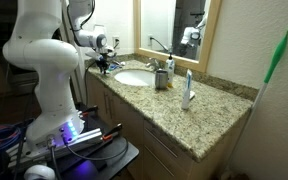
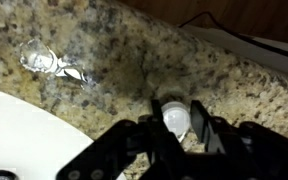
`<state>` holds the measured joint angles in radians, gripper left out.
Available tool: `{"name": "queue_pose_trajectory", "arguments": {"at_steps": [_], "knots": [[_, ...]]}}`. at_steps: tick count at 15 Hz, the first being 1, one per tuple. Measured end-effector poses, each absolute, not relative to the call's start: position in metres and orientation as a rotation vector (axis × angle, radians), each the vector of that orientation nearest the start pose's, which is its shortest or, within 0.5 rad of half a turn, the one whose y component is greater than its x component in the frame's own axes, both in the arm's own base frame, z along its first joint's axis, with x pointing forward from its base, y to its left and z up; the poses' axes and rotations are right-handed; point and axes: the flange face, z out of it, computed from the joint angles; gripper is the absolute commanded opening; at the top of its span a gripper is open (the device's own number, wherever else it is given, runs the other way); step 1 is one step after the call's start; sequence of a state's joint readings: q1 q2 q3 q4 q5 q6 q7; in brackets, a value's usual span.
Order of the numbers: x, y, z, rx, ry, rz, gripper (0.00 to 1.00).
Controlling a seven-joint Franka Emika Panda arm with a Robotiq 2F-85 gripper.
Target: Pick up the white object
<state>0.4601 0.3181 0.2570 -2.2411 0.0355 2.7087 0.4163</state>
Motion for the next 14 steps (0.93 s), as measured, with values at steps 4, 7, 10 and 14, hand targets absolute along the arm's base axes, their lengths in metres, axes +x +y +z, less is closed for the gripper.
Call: {"name": "queue_pose_trajectory", "arguments": {"at_steps": [4, 7, 10, 14], "knots": [[0.4232, 0.3677, 0.2463, -2.966, -0.375, -0.087, 0.66], [0.4235, 0.3672, 0.2463, -2.972, -0.373, -0.075, 0.86], [0.4242, 0.3664, 0.2462, -2.973, -0.37, -0.075, 1.0], [0.4252, 0.3667, 0.2472, -2.972, -0.37, -0.079, 1.0]]}}
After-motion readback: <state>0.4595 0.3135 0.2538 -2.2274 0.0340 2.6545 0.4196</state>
